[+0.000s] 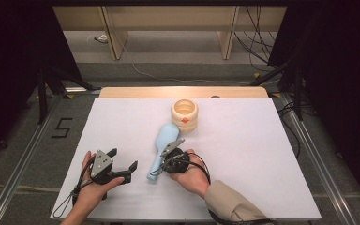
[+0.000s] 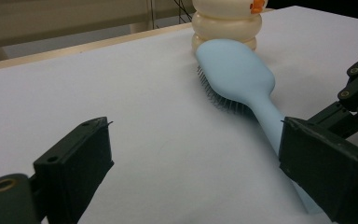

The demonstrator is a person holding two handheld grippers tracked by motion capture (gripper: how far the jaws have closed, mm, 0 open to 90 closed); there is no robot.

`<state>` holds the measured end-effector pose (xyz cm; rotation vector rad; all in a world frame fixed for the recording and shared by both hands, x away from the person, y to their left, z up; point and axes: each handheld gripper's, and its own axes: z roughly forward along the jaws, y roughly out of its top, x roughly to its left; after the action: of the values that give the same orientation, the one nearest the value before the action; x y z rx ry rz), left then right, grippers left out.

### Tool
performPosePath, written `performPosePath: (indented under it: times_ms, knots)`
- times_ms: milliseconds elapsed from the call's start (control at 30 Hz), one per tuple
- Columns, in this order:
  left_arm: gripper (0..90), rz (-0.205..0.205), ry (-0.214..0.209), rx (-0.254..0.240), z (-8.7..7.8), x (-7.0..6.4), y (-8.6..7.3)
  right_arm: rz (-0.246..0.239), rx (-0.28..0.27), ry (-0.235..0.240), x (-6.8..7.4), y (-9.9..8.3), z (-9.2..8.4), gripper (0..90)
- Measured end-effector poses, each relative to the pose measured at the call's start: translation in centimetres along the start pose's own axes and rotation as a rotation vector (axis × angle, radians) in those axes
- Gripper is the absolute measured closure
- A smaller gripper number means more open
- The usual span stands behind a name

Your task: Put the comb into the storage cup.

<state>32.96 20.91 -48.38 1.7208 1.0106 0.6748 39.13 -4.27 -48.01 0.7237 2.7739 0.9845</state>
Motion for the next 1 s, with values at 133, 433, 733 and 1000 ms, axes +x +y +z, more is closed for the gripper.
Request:
performPosePath:
  times_ms: [133, 433, 733, 1000]
  knots:
    - [9.0, -0.001, 0.000, 0.000, 0.0, 0.0, 0.0, 0.001, -0.005, 0.004, 0.2, 0.3, 0.2, 90.0]
    - [8.8, -0.010, -0.006, 0.000, 0.1, 0.0, 0.0, -0.002, -0.005, 0.019, 0.5, 1.2, 1.0, 90.0]
    - [9.0, -0.016, -0.006, 0.000, 0.1, 0.0, -0.1, 0.000, -0.010, 0.030, 0.8, 2.0, 1.6, 90.0]
    - [9.3, -0.020, -0.011, 0.003, 0.1, 0.0, -0.1, 0.009, -0.019, 0.031, 0.8, 2.1, 1.7, 89.4]
